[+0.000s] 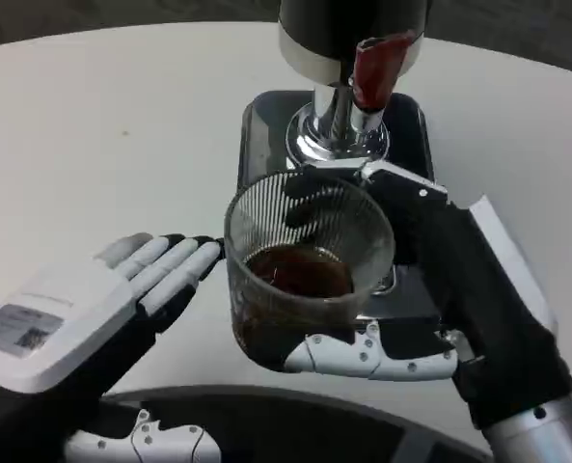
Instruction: Grasp the cup under the faucet to collect the drink, then remove the cup.
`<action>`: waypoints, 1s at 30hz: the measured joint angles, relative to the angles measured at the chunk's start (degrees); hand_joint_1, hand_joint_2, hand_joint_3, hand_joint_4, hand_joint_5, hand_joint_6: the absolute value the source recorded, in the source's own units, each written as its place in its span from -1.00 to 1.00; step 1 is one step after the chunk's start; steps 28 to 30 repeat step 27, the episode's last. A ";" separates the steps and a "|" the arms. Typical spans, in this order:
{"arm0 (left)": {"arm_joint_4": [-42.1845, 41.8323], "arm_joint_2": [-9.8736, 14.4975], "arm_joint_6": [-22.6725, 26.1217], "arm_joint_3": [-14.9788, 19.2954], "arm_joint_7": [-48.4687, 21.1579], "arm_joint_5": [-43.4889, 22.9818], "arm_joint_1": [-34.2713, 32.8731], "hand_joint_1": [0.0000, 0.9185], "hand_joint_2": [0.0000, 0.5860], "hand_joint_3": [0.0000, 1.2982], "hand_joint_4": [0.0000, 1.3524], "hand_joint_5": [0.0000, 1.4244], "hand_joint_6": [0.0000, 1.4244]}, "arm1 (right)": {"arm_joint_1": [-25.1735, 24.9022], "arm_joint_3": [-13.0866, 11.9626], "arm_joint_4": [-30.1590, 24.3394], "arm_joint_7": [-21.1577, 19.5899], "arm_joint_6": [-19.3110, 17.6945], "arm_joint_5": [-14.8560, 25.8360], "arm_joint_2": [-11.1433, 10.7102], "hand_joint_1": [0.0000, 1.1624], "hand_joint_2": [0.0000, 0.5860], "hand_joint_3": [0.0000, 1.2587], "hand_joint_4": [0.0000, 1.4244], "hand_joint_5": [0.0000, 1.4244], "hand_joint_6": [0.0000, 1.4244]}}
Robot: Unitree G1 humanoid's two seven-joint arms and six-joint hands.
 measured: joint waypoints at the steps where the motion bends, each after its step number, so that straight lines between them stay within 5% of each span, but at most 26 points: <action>1: -0.33 0.00 0.06 -0.44 0.00 0.13 -0.20 -1.00 -0.87 -1.00 -1.00 -1.00 -1.00 | 0.29 -0.39 -0.89 0.25 0.90 0.37 -0.18 1.00 -0.58 0.19 0.30 0.40 0.96; 18: -0.25 -0.01 -1.92 -1.54 0.04 2.15 -1.57 -1.00 -0.89 -1.00 -1.00 -1.00 -1.00 | 7.68 -1.91 -15.44 4.06 8.09 1.86 -3.49 1.00 -0.56 0.19 0.30 0.40 0.96; 30: -0.25 -0.09 -2.83 -1.30 0.57 2.16 -1.43 -1.00 -0.90 -1.00 -1.00 -1.00 -1.00 | 9.24 -2.63 -16.65 4.50 8.05 2.70 -3.99 1.00 -0.55 0.19 0.30 0.40 0.96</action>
